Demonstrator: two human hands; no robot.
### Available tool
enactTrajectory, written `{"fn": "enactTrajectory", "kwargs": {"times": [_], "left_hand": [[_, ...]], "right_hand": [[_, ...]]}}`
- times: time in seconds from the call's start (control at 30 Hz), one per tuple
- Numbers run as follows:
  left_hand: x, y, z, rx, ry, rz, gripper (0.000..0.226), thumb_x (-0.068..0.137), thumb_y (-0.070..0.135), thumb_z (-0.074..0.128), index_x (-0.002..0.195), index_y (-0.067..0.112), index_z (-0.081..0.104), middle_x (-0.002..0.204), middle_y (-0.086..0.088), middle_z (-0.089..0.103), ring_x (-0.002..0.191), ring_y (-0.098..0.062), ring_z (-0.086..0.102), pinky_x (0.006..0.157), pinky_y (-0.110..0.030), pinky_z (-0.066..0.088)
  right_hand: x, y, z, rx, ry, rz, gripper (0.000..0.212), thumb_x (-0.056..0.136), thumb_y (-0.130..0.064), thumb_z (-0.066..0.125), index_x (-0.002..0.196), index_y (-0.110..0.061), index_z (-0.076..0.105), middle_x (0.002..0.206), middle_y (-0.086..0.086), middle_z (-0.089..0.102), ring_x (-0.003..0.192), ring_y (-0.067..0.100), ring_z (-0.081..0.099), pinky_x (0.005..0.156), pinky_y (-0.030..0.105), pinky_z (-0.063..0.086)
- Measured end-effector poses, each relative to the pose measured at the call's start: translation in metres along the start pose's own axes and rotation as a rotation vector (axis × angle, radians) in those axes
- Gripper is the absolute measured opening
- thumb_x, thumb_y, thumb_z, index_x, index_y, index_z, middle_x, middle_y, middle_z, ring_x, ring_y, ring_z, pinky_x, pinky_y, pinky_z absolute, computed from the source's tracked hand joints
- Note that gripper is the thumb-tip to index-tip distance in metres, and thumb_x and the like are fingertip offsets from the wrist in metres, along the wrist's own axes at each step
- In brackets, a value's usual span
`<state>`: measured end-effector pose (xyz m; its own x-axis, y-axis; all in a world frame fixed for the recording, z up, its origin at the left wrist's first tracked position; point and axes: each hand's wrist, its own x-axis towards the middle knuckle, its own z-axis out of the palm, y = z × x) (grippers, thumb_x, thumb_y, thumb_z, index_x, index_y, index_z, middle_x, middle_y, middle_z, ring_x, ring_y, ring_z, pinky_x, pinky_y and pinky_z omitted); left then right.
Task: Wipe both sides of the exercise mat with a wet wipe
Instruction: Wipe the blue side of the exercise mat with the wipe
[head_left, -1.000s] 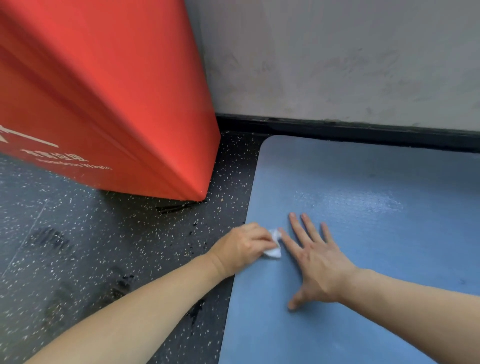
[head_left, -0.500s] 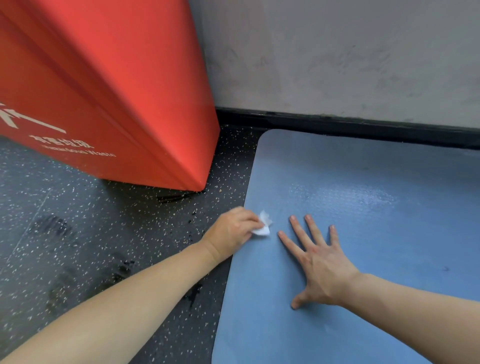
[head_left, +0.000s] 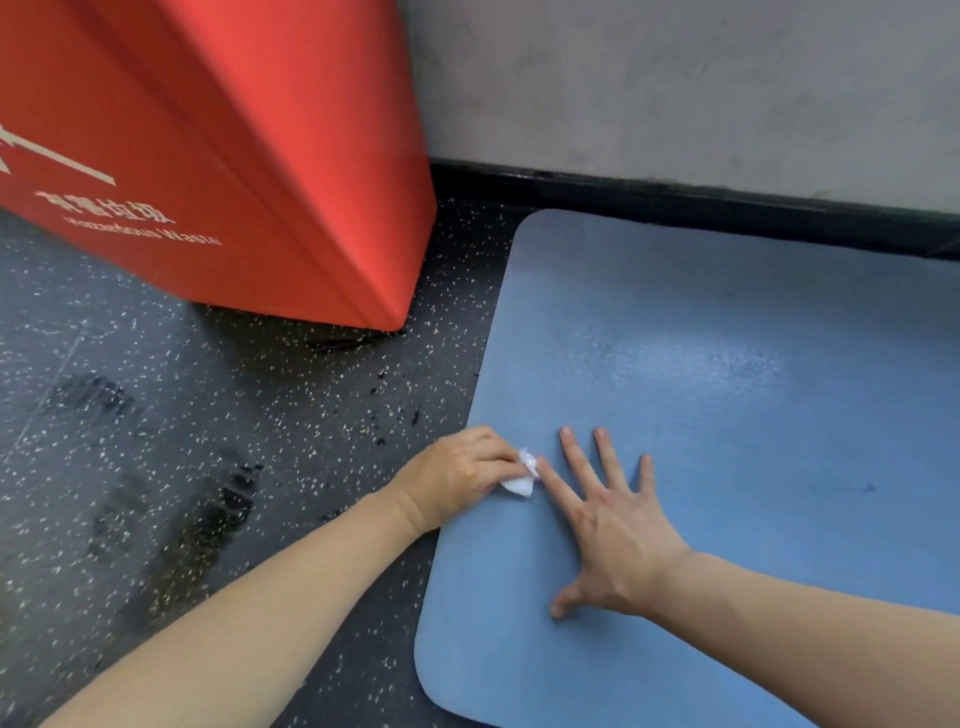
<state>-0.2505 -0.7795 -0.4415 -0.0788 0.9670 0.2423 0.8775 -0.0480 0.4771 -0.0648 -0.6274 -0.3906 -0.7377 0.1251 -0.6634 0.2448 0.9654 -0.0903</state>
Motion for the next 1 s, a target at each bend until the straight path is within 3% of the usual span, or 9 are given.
{"fn": "enactTrajectory", "kwargs": {"times": [0.1, 0.23, 0.37, 0.5, 0.63, 0.77, 0.9, 1.0], "left_hand": [[-0.008, 0.004, 0.003, -0.011, 0.064, -0.101, 0.018, 0.090, -0.001, 0.069, 0.101, 0.011, 0.077, 0.101, -0.002, 0.070, 0.084, -0.023, 0.062, 0.082, -0.035, 0.053], [-0.024, 0.011, -0.005, 0.013, -0.121, 0.099, 0.017, 0.095, 0.003, 0.064, 0.104, 0.013, 0.075, 0.103, 0.000, 0.069, 0.086, -0.022, 0.058, 0.080, -0.029, 0.052], [-0.026, 0.011, -0.004, 0.009, 0.025, -0.087, 0.020, 0.089, -0.001, 0.068, 0.100, 0.012, 0.077, 0.102, -0.002, 0.070, 0.086, -0.022, 0.060, 0.080, -0.034, 0.054], [-0.050, 0.036, 0.004, -0.050, -0.168, 0.101, 0.017, 0.098, 0.006, 0.063, 0.107, 0.015, 0.074, 0.106, 0.002, 0.068, 0.088, -0.021, 0.058, 0.078, -0.032, 0.053], [-0.049, 0.038, 0.005, -0.028, 0.001, -0.077, 0.018, 0.090, 0.001, 0.069, 0.103, 0.012, 0.076, 0.103, -0.002, 0.070, 0.084, -0.024, 0.060, 0.080, -0.033, 0.053], [-0.078, 0.063, 0.006, -0.046, -0.194, 0.116, 0.018, 0.095, 0.003, 0.066, 0.106, 0.013, 0.074, 0.107, 0.000, 0.068, 0.088, -0.022, 0.058, 0.078, -0.031, 0.053], [-0.076, 0.050, 0.003, -0.009, -0.010, -0.127, 0.015, 0.093, 0.003, 0.066, 0.102, 0.011, 0.076, 0.102, -0.003, 0.069, 0.084, -0.024, 0.059, 0.078, -0.035, 0.054], [-0.108, 0.087, 0.012, -0.073, -0.161, 0.013, 0.016, 0.099, 0.005, 0.061, 0.105, 0.011, 0.074, 0.105, -0.002, 0.067, 0.086, -0.022, 0.057, 0.079, -0.031, 0.053]], "right_hand": [[0.000, -0.003, 0.006, -0.029, 0.006, 0.018, 0.156, 0.060, -0.090, 0.072, 0.157, -0.031, -0.035, 0.162, 0.010, -0.047, 0.150, 0.046, -0.037, 0.118, 0.079, -0.002], [0.001, -0.004, 0.008, -0.024, 0.012, 0.020, 0.155, 0.061, -0.089, 0.073, 0.159, -0.031, -0.033, 0.161, 0.011, -0.048, 0.150, 0.047, -0.037, 0.118, 0.079, -0.003], [0.002, -0.003, 0.011, -0.026, 0.016, 0.026, 0.157, 0.060, -0.089, 0.073, 0.159, -0.031, -0.033, 0.161, 0.010, -0.047, 0.151, 0.047, -0.036, 0.118, 0.079, -0.003], [0.003, -0.004, 0.011, -0.025, 0.021, 0.030, 0.156, 0.059, -0.090, 0.073, 0.159, -0.032, -0.032, 0.161, 0.010, -0.048, 0.150, 0.047, -0.037, 0.118, 0.079, -0.002], [0.000, -0.006, 0.007, -0.013, 0.015, 0.037, 0.156, 0.060, -0.087, 0.076, 0.161, -0.032, -0.030, 0.163, 0.009, -0.045, 0.152, 0.045, -0.034, 0.120, 0.077, 0.000], [-0.014, -0.018, 0.013, -0.013, 0.020, -0.018, 0.155, 0.060, -0.088, 0.075, 0.162, -0.030, -0.026, 0.164, 0.012, -0.042, 0.154, 0.045, -0.030, 0.122, 0.074, 0.004], [-0.033, -0.038, 0.030, -0.055, 0.008, -0.101, 0.153, 0.063, -0.088, 0.073, 0.160, -0.029, -0.030, 0.164, 0.014, -0.042, 0.154, 0.045, -0.031, 0.121, 0.073, -0.002], [-0.039, -0.046, 0.040, -0.084, -0.005, -0.103, 0.153, 0.064, -0.089, 0.071, 0.161, -0.027, -0.029, 0.162, 0.016, -0.045, 0.151, 0.047, -0.036, 0.119, 0.075, -0.006]]}}
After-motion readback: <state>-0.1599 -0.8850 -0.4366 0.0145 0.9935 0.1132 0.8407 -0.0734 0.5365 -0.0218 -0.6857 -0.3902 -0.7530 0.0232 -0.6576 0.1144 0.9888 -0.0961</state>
